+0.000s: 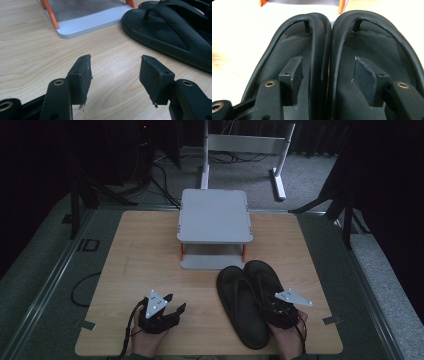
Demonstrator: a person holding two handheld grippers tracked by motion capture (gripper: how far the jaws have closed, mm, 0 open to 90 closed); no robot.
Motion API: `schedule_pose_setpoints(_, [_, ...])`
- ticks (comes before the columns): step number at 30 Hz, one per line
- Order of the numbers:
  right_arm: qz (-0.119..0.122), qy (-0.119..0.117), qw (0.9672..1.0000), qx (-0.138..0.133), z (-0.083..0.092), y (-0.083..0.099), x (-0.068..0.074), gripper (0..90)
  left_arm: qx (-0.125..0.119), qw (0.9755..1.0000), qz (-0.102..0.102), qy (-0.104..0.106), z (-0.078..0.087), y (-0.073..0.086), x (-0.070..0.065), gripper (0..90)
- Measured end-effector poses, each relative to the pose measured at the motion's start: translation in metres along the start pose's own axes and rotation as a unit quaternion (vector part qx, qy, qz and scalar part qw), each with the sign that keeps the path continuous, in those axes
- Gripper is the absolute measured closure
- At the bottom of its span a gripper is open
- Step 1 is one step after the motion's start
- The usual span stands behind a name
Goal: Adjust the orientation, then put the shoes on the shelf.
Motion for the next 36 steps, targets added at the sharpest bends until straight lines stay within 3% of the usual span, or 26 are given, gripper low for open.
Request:
schedule_pose_setpoints(7, [0.002,-0.011,0.9999,0.01,-0.003,0.007,0.002,31.1,0.0,1.0,0.002,-0.001,0.0,0.001,0.001,43.0])
schedule_pose_setpoints(20, [0.022,-0.007,0.9993,0.029,-0.01,0.018,0.004,20.8,0.001,1.0,0.002,0.0,0.0,0.001,0.001,42.8])
schedule_pose_setpoints(25, [0.016,0.003,0.9994,0.029,-0.012,0.02,-0.001,25.9,0.001,1.0,0.002,0.0,0.0,0.001,0.001,42.8])
schedule_pose_setpoints(28, [0.005,-0.001,0.9994,0.034,-0.014,0.021,-0.006,35.4,0.001,1.0,0.002,0.0,-0.001,0.001,0.001,42.8])
schedule_pose_setpoints(36, [0.021,0.012,0.9992,0.031,-0.019,0.015,0.0,49.9,0.004,1.0,0.001,-0.001,-0.001,0.002,0.0,42.8])
Point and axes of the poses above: each handheld gripper's, and its own axes: z roughly backward along the jaws, y roughly out of its underside, x roughly to its left, the point moved 8 cm from there along -z, roughly forward along the jaws, and after that the axes turned 5 degrees about x, right-handed, at the moved point
